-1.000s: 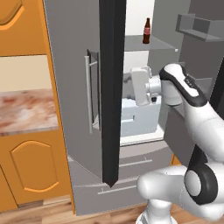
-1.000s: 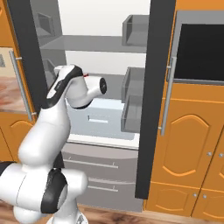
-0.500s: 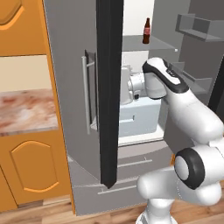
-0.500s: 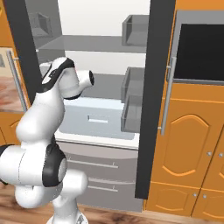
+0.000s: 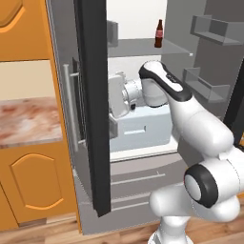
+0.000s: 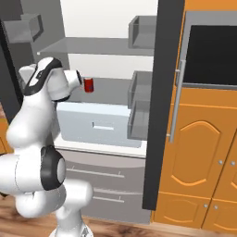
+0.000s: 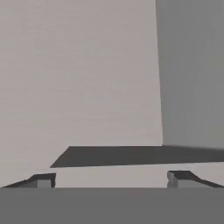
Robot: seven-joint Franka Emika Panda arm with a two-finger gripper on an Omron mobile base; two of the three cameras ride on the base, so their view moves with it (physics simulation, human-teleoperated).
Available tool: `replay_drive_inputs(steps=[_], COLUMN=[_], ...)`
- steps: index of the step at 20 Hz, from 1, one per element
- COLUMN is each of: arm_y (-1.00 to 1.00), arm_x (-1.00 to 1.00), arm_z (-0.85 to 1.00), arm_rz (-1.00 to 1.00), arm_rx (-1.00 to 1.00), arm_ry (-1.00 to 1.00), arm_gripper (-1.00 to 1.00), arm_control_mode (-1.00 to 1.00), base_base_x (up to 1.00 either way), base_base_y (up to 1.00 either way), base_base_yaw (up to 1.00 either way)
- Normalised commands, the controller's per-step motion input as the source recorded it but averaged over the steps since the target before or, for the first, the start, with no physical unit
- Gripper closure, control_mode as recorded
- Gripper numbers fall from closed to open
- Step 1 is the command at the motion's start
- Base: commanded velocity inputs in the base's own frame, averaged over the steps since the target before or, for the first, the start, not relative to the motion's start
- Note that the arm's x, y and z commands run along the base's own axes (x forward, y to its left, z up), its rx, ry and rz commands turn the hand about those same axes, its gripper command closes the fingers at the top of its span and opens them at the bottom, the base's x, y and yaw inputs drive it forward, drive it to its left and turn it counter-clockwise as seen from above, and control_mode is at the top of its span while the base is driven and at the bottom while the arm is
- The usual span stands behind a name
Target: Open the fridge, grab two sodas, and place both sodas inside the bowl with ice on the dining counter.
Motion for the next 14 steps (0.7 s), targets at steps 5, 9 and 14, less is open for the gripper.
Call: replay_drive_inputs(steps=[5,9,14], arm_y=[1.0,1.0,0.99], arm_x=[0.0,0.0,0.0], arm_z=[0.0,0.0,0.0], arm_rz=[0.05,0.01,0.0], arm_rx=[-0.02,-0.02,-0.02], arm_ry=[0.0,0.0,0.0], arm_gripper=[-1.0,-1.0,-1.0], arm_control_mode=[-1.0,-1.0,-1.0], base_base_x=[0.0,0.0,0.0], base_base_y=[0.0,0.0,0.0], base_base_yaw=[0.0,0.0,0.0])
